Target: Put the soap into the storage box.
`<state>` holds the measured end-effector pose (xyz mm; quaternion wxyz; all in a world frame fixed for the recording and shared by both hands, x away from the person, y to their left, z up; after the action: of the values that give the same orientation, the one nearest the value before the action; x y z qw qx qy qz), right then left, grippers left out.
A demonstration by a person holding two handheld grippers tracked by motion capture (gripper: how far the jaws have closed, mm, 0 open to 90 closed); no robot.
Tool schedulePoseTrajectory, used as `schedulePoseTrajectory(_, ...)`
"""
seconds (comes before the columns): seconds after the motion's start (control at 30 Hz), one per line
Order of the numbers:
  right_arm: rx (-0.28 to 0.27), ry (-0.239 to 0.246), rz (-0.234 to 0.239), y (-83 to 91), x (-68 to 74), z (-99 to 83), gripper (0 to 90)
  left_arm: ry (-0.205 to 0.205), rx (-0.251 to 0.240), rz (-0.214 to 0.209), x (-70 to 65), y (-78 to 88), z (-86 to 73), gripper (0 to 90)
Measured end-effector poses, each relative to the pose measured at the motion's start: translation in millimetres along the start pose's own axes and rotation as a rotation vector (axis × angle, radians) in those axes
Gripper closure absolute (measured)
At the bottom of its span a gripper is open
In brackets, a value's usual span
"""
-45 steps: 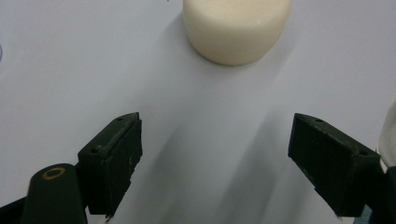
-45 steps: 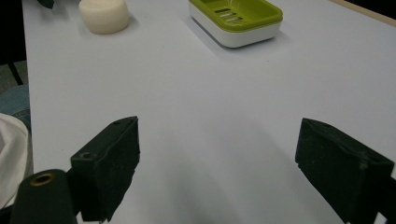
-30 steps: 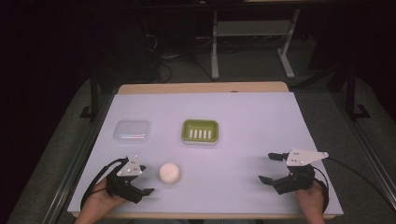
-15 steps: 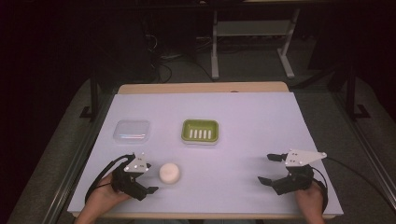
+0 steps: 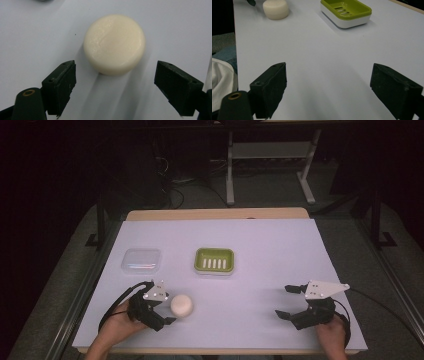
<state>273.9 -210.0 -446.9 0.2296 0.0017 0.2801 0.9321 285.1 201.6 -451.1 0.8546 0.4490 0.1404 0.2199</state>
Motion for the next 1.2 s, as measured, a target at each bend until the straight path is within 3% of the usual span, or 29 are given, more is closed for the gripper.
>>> schedulePoseTrajectory(0.43, -0.006, -0.016, 0.007, 0.9, -0.8, -0.6, 13.0, -0.047, 0.035, 0.002, -2.1, -9.4, 14.0, 17.5)
schedulePoseTrajectory(0.73, -0.006, -0.013, 0.007, 0.4, -0.1, -0.4, 13.0, -0.027, 0.041, -0.016, -1.7, -15.3, 19.3, 16.2)
schedulePoseTrajectory(0.87, -0.004, -0.013, 0.011, 0.0, 0.1, -0.5, 13.0, -0.044, 0.062, -0.01, -1.5, -17.8, 20.4, 16.3)
schedulePoseTrajectory(1.2, -0.001, -0.007, 0.016, -1.0, 0.5, -0.4, 13.0, -0.04, 0.082, -0.03, -2.3, -24.0, 25.0, 16.3)
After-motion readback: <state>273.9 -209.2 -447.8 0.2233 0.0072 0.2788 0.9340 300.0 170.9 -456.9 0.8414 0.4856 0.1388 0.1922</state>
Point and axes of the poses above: each handheld gripper's, and its own axes: y roughly backward along the jaws, z roughly out of its top, x roughly to its left, the point moved 5 cm from there along -y, roughly forward along the jaws, and after that the axes turned 10 degrees about y, right-handed, at the moved point
